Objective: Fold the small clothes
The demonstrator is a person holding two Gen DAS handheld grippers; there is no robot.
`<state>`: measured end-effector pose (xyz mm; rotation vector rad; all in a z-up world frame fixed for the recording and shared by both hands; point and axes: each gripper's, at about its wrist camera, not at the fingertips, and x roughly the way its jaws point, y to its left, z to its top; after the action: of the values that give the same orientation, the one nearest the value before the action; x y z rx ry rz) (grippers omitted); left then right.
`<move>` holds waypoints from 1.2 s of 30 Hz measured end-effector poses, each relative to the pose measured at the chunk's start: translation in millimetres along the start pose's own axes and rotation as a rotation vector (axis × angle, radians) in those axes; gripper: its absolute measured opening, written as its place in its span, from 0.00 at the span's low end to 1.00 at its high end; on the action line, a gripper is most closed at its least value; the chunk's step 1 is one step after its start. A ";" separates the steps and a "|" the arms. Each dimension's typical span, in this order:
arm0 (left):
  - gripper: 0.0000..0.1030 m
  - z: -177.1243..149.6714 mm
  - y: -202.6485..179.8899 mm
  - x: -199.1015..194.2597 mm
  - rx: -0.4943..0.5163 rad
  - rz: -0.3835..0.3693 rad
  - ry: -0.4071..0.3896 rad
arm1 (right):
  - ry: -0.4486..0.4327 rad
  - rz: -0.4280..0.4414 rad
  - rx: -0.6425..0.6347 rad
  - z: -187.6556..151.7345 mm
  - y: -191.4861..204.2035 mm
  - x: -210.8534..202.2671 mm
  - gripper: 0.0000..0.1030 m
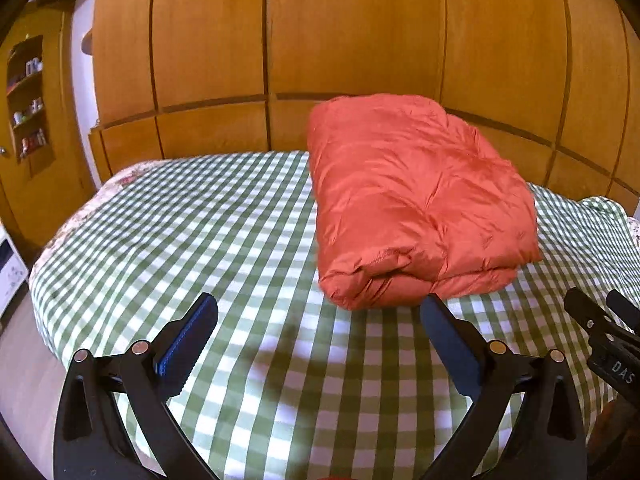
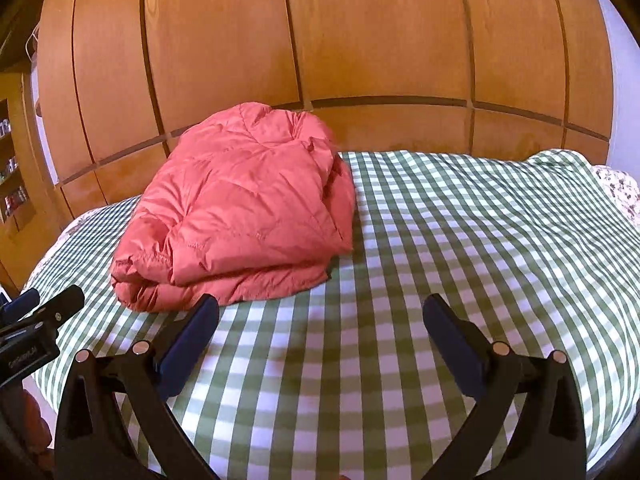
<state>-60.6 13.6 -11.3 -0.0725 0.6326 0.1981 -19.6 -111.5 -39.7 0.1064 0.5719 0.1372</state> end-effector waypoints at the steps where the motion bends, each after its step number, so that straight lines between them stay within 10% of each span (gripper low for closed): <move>1: 0.97 -2.0 0.6 -0.7 -0.002 -0.002 0.006 | 0.000 0.001 -0.002 -0.5 0.7 -0.4 0.98; 36: 0.97 -11.0 -5.4 -2.4 0.031 -0.009 0.024 | -0.008 0.045 -0.055 -3.6 12.3 0.7 0.98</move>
<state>-67.7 6.6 -18.7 -0.0474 0.6589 0.1793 -22.2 -99.0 -41.4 0.0659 0.5574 0.1956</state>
